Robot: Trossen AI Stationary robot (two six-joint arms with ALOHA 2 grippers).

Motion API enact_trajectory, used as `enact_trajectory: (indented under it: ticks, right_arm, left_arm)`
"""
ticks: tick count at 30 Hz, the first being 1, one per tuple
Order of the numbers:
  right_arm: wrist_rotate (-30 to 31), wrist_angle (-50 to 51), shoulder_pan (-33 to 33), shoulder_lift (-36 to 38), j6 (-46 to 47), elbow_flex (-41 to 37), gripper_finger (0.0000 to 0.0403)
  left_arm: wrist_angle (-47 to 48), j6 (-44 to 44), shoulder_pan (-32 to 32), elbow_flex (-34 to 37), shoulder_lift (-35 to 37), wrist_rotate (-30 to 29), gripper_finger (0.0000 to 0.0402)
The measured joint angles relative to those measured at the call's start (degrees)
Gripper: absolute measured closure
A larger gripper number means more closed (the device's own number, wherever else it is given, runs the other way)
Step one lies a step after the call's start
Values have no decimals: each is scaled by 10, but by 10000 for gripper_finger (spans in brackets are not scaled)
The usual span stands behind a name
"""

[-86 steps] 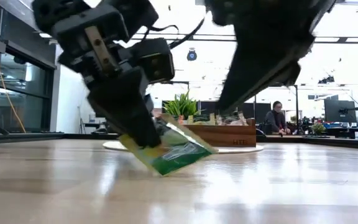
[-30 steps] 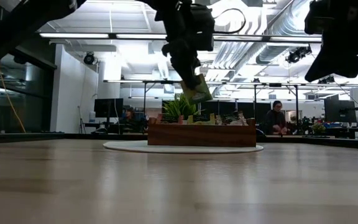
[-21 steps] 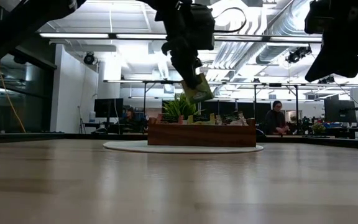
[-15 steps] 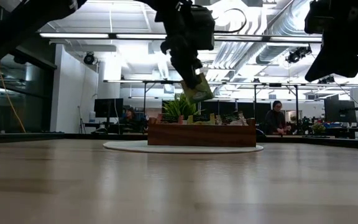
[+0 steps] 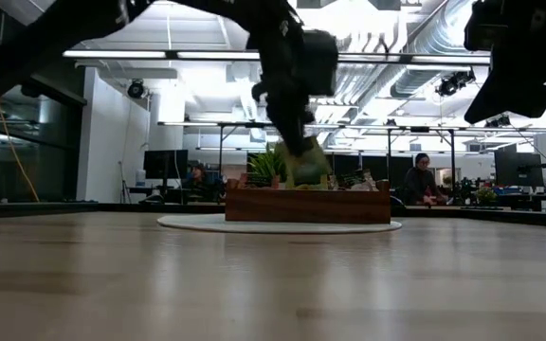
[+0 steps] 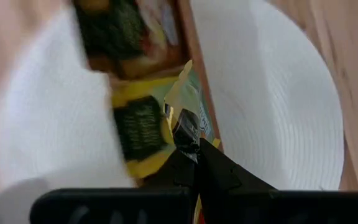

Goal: Pick & Place Tea
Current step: Put the yellow tea bag into the middle section of the wooden organizer

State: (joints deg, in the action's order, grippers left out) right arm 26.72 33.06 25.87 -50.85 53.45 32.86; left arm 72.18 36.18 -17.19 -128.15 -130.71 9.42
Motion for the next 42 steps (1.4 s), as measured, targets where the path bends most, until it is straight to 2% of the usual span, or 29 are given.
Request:
enact_trajectory:
  ticks: [8, 17, 29, 34, 42]
  right_arm:
    - [1, 1, 0, 0, 0, 0, 403]
    - [3, 1, 0, 0, 0, 0, 403]
    - [8, 3, 0, 0, 0, 0, 403]
    - [10, 3, 0, 0, 0, 0, 403]
    - [14, 3, 0, 0, 0, 0, 403]
  left_arm:
    - [9, -5, 0, 4, -28, -2, 401]
    - [-14, -4, 0, 3, -27, -57, 401]
    - [-18, 26, 0, 3, -27, -44, 401]
    - [-26, 32, 0, 3, -27, -82, 401]
    - [-15, 57, 0, 3, -27, -49, 401]
